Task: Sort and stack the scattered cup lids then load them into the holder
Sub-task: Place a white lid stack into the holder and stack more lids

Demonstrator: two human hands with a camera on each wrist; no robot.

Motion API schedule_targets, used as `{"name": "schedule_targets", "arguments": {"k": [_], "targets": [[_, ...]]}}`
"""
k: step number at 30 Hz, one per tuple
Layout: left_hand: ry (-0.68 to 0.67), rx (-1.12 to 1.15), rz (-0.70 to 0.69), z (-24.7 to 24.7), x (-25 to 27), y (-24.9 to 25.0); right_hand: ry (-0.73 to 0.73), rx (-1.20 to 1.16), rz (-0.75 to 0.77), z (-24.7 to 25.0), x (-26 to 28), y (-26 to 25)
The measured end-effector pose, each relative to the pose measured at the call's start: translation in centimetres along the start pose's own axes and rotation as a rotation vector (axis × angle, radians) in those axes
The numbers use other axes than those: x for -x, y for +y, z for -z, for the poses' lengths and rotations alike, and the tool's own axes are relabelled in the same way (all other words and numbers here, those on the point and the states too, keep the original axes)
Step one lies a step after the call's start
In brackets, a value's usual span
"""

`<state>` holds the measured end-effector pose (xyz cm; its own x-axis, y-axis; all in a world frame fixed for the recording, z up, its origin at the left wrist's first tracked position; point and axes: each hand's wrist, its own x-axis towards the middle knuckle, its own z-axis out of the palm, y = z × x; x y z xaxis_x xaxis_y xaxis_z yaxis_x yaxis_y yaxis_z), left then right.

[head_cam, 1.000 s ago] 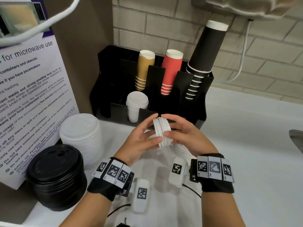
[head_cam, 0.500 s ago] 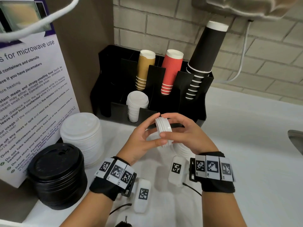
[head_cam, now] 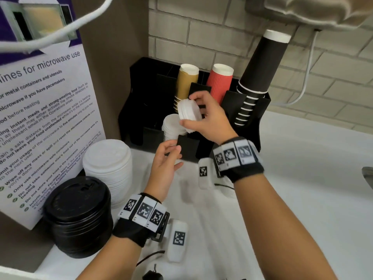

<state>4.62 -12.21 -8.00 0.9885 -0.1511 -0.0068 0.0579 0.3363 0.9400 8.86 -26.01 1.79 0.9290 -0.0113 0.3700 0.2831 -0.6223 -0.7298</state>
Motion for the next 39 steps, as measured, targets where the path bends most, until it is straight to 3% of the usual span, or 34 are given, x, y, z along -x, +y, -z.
{"name": "schedule_targets", "arguments": {"k": [7,14,19,29,32,34,36,39], "targets": [[0.046,-0.023,0.016,0.5,-0.5,0.0,-0.255,0.368,-0.081,-3.4,-4.6,1.4],[0.061,-0.033,0.042,0.8,-0.8,-0.1,-0.347,0.520,-0.030,-4.8,-4.5,2.0],[0.058,-0.032,0.047,1.0,-1.0,0.0,-0.268,0.741,0.068,-5.5,-3.7,1.8],[0.057,-0.031,0.045,0.9,-0.7,0.3,-0.244,0.710,0.115,-5.6,-3.0,1.5],[0.046,-0.036,0.042,1.0,-0.7,0.4,-0.043,0.504,0.085,-3.3,-2.1,1.1],[0.043,-0.031,0.034,1.1,-0.8,0.4,0.145,0.280,0.032,-0.9,-0.7,1.3],[0.039,-0.030,0.035,1.1,-0.9,0.4,0.258,0.125,-0.115,1.9,1.6,2.2],[0.035,-0.032,0.041,1.2,-1.0,0.4,0.206,0.149,-0.420,5.5,5.7,4.8]]}}
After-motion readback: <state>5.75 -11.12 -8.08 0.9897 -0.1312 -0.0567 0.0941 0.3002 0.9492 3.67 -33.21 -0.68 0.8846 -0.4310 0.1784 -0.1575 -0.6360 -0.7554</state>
